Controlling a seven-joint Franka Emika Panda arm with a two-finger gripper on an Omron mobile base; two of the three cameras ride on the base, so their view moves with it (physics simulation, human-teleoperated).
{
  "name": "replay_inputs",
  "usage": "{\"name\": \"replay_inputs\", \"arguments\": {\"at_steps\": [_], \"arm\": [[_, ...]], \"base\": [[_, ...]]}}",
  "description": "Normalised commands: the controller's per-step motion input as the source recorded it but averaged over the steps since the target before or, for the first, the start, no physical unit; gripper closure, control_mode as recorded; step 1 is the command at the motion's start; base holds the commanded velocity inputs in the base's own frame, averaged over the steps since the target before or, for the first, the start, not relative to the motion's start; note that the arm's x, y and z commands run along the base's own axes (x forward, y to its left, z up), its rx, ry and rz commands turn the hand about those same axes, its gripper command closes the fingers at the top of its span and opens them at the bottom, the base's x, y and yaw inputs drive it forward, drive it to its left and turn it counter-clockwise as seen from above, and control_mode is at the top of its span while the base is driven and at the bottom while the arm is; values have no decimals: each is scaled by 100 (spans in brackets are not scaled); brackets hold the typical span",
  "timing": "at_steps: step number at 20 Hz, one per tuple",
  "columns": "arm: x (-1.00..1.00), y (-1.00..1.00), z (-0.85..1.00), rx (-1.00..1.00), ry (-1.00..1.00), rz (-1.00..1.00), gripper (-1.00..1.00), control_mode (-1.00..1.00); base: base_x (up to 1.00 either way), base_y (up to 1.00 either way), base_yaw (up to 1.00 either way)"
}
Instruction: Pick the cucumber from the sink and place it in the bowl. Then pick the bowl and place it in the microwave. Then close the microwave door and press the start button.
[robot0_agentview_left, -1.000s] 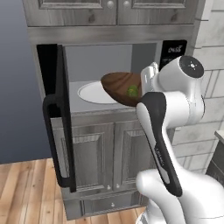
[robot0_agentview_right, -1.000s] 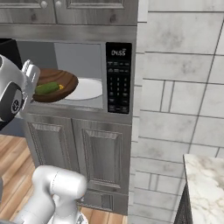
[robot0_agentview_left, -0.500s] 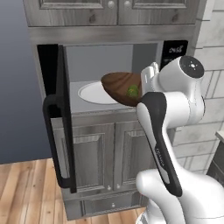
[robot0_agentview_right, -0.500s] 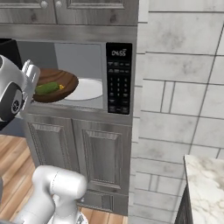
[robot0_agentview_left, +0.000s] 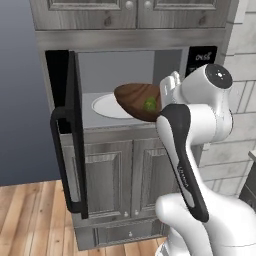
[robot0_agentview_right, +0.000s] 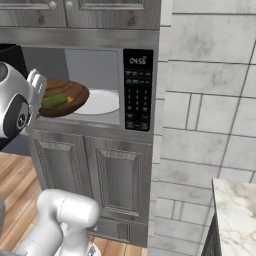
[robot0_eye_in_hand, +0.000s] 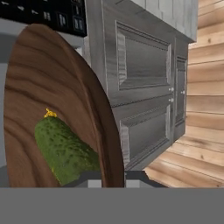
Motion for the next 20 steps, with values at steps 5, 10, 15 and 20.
{"name": "replay_inputs", "arguments": {"at_steps": [5,10,15,20], "arm": [[47,-2,-10,-2,0,5,100,-100],[75,0,-41,-8,0,1,100,-100],[90,0,-41,-9,-3,0,100,-100],[94,0,-24,-10,-8,0,100,-100]], "base": [[0,0,0],[0,0,0],[0,0,0],[0,0,0]]}}
